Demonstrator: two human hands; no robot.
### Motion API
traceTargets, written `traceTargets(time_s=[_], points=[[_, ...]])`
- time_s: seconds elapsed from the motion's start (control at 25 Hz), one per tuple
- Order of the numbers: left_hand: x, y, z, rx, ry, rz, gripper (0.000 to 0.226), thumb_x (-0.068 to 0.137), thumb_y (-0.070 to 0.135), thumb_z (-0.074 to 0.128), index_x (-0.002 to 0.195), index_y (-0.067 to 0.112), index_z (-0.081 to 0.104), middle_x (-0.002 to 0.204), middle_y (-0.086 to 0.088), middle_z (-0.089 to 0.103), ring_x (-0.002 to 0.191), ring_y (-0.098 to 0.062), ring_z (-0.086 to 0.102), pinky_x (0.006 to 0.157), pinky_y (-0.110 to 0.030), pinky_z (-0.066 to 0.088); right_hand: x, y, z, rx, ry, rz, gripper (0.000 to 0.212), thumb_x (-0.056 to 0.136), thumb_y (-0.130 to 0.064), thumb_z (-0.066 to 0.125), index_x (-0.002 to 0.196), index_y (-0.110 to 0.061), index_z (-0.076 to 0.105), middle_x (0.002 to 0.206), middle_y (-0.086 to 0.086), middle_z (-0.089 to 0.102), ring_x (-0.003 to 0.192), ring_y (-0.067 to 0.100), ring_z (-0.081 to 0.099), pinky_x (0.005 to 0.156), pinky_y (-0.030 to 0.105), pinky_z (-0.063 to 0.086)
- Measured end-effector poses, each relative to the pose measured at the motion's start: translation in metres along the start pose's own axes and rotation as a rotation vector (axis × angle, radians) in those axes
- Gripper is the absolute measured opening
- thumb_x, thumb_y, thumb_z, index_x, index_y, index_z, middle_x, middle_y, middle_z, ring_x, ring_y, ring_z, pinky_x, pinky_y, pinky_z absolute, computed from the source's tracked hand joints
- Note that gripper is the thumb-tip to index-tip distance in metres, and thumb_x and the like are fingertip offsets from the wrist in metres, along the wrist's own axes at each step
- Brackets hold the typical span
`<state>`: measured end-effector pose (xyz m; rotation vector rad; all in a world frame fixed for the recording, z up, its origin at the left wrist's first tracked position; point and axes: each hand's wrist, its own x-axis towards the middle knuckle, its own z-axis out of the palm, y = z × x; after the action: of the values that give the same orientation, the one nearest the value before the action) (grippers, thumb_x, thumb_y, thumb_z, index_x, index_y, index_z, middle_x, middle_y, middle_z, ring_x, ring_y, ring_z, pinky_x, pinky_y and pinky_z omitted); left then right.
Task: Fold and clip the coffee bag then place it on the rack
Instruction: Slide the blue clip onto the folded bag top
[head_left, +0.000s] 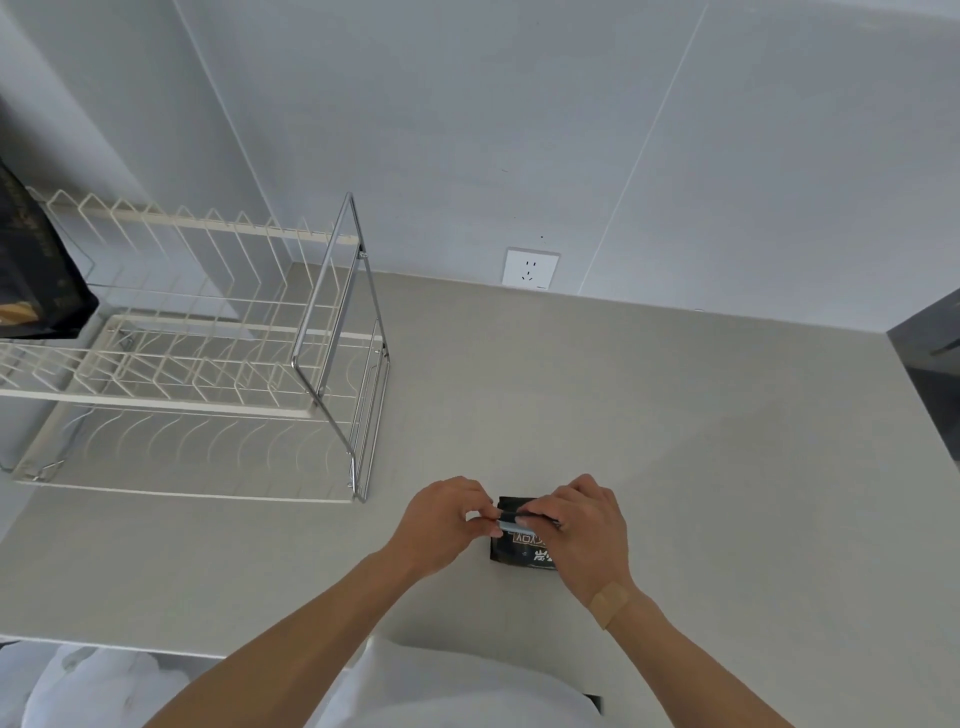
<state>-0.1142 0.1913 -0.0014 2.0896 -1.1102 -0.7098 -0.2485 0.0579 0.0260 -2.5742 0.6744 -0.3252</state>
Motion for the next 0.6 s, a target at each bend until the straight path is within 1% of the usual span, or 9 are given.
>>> traceTargets(time_s=[0.12, 0.2, 0.24, 0.28, 0.4, 0.44, 0.52, 0.56, 0.6], points=[[0.008, 0.006, -0.012, 0.171, -0.099, 0.038, 0.019, 0.080, 0.035, 0.073, 0.094, 0.023, 0.071, 0.100, 0.007, 0.066, 0.100, -0.015, 0.055, 0.081, -0.030, 0.044, 0.006, -0.001, -0.005, -0.005, -0.081, 0.018, 0.006, 0.074, -0.030, 0.077, 0.079, -0.031, 0.077, 0.063, -0.015, 0.068, 0.078, 0.014, 0.051, 0.070, 0.030, 0.040], [0.014, 0.015, -0.020, 0.245, -0.167, 0.070, 0.033, 0.076, 0.045, 0.071, 0.107, 0.032, 0.067, 0.110, 0.010, 0.060, 0.107, -0.010, 0.047, 0.086, -0.029, 0.041, 0.005, 0.010, -0.013, 0.050, -0.121, 0.050, 0.018, 0.069, -0.035, 0.079, 0.087, -0.036, 0.074, 0.065, -0.027, 0.059, 0.082, 0.005, 0.045, 0.075, 0.023, 0.037], [0.016, 0.021, -0.021, 0.249, -0.177, 0.086, 0.039, 0.075, 0.049, 0.071, 0.110, 0.036, 0.064, 0.111, 0.011, 0.058, 0.107, -0.008, 0.045, 0.087, -0.029, 0.041, 0.002, 0.020, -0.018, 0.092, -0.121, 0.091, 0.025, 0.066, -0.035, 0.081, 0.089, -0.037, 0.073, 0.068, -0.031, 0.056, 0.084, 0.002, 0.045, 0.076, 0.021, 0.038], [0.019, 0.028, -0.020, 0.243, -0.169, 0.112, 0.040, 0.074, 0.051, 0.070, 0.112, 0.037, 0.063, 0.111, 0.012, 0.058, 0.105, -0.008, 0.046, 0.085, -0.028, 0.041, -0.003, 0.031, -0.023, 0.140, -0.123, 0.143, 0.029, 0.064, -0.034, 0.083, 0.091, -0.040, 0.072, 0.073, -0.032, 0.058, 0.088, 0.001, 0.046, 0.078, 0.022, 0.041], [0.022, 0.048, -0.004, 0.306, -0.163, 0.247, 0.031, 0.081, 0.045, 0.065, 0.110, 0.033, 0.065, 0.105, 0.009, 0.063, 0.096, -0.013, 0.050, 0.075, -0.026, 0.035, -0.026, 0.057, -0.030, 0.399, -0.138, 0.330, 0.038, 0.064, -0.026, 0.085, 0.086, -0.053, 0.069, 0.089, -0.030, 0.068, 0.100, 0.000, 0.051, 0.084, 0.022, 0.044], [0.023, 0.054, 0.003, 0.336, -0.157, 0.287, 0.028, 0.084, 0.042, 0.062, 0.110, 0.031, 0.066, 0.104, 0.007, 0.064, 0.095, -0.014, 0.051, 0.074, -0.026, 0.033, -0.030, 0.061, -0.028, 0.482, -0.120, 0.370, 0.039, 0.064, -0.022, 0.086, 0.085, -0.051, 0.071, 0.093, -0.028, 0.070, 0.102, 0.003, 0.055, 0.086, 0.025, 0.046], [0.026, 0.058, 0.014, 0.354, -0.127, 0.324, 0.022, 0.090, 0.033, 0.058, 0.109, 0.028, 0.068, 0.102, 0.005, 0.066, 0.093, -0.017, 0.054, 0.074, -0.026, 0.031, -0.033, 0.064, -0.022, 0.641, -0.082, 0.436, 0.034, 0.065, -0.013, 0.085, 0.084, -0.040, 0.076, 0.097, -0.015, 0.073, 0.100, 0.012, 0.063, 0.087, 0.033, 0.052], [0.027, 0.059, 0.017, 0.346, -0.109, 0.326, 0.021, 0.091, 0.030, 0.056, 0.107, 0.026, 0.069, 0.100, 0.005, 0.067, 0.092, -0.018, 0.054, 0.075, -0.026, 0.031, -0.033, 0.064, -0.020, 0.701, -0.072, 0.463, 0.032, 0.064, -0.011, 0.085, 0.082, -0.037, 0.077, 0.100, -0.011, 0.073, 0.099, 0.012, 0.065, 0.086, 0.032, 0.054], [0.028, 0.059, 0.020, 0.328, -0.096, 0.321, 0.020, 0.091, 0.028, 0.056, 0.105, 0.025, 0.070, 0.098, 0.004, 0.068, 0.091, -0.018, 0.055, 0.077, -0.027, 0.033, -0.034, 0.067, -0.018, 0.729, -0.057, 0.478, 0.032, 0.063, -0.011, 0.086, 0.080, -0.037, 0.078, 0.103, -0.010, 0.072, 0.100, 0.009, 0.064, 0.083, 0.025, 0.054]])
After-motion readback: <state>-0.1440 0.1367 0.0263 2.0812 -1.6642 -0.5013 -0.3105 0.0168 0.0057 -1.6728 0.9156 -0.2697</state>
